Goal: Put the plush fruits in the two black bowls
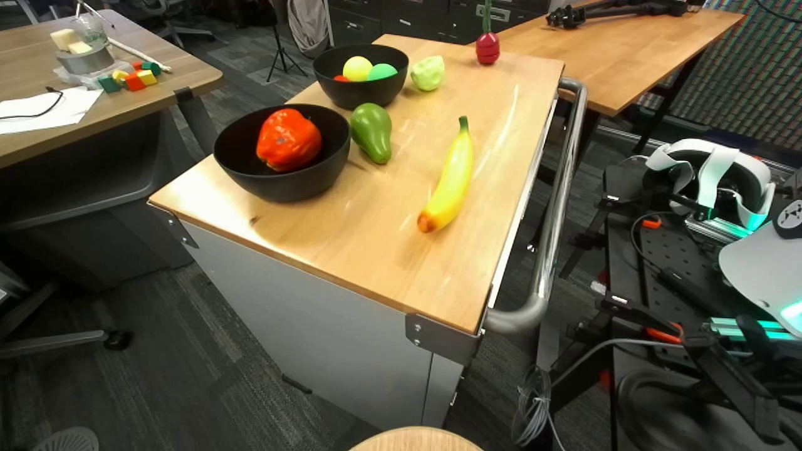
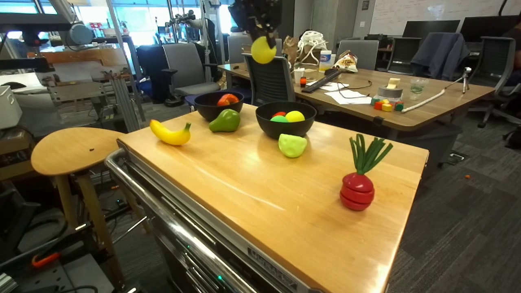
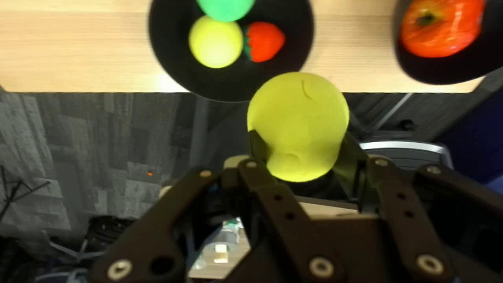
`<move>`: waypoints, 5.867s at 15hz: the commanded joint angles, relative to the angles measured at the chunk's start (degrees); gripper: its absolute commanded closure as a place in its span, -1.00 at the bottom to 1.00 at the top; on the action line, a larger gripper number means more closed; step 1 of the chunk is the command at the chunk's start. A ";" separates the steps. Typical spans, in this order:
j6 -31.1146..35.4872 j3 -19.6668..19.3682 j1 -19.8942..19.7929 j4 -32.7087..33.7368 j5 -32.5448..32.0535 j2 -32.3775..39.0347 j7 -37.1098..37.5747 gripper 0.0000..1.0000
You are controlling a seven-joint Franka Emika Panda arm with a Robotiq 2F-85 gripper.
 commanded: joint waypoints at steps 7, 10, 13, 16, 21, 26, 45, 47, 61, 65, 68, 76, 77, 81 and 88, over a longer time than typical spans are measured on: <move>25.64 7.89 16.12 -14.46 19.17 -1.39 -17.12 0.60; 28.97 7.90 19.28 -12.81 28.55 3.10 -29.95 0.60; 30.33 8.27 18.47 -11.81 32.21 6.58 -37.31 0.60; 31.35 8.03 17.20 -11.45 31.87 8.84 -40.53 0.60; 32.76 7.93 14.80 -9.80 31.10 12.50 -42.90 0.60; 30.80 2.88 15.48 -10.61 24.69 12.37 -39.16 -0.53; -5.26 0.42 2.94 -5.53 2.89 4.83 2.69 -1.00; -5.66 0.64 3.10 -5.64 3.59 5.82 4.40 -1.00; 3.09 2.25 3.56 -6.06 4.61 13.48 4.99 -1.00; 5.63 3.00 3.62 -6.05 4.99 14.24 4.69 -1.00; 6.96 3.15 3.67 -5.68 4.67 15.28 4.98 -1.00; 15.23 1.06 3.72 -4.19 0.84 20.77 5.24 -0.40; 15.93 0.84 3.71 -4.09 0.60 21.20 5.27 -0.24; 16.34 0.90 3.47 -3.93 1.22 21.12 5.11 0.06; 10.68 1.71 4.16 -6.99 -1.02 15.48 2.08 0.06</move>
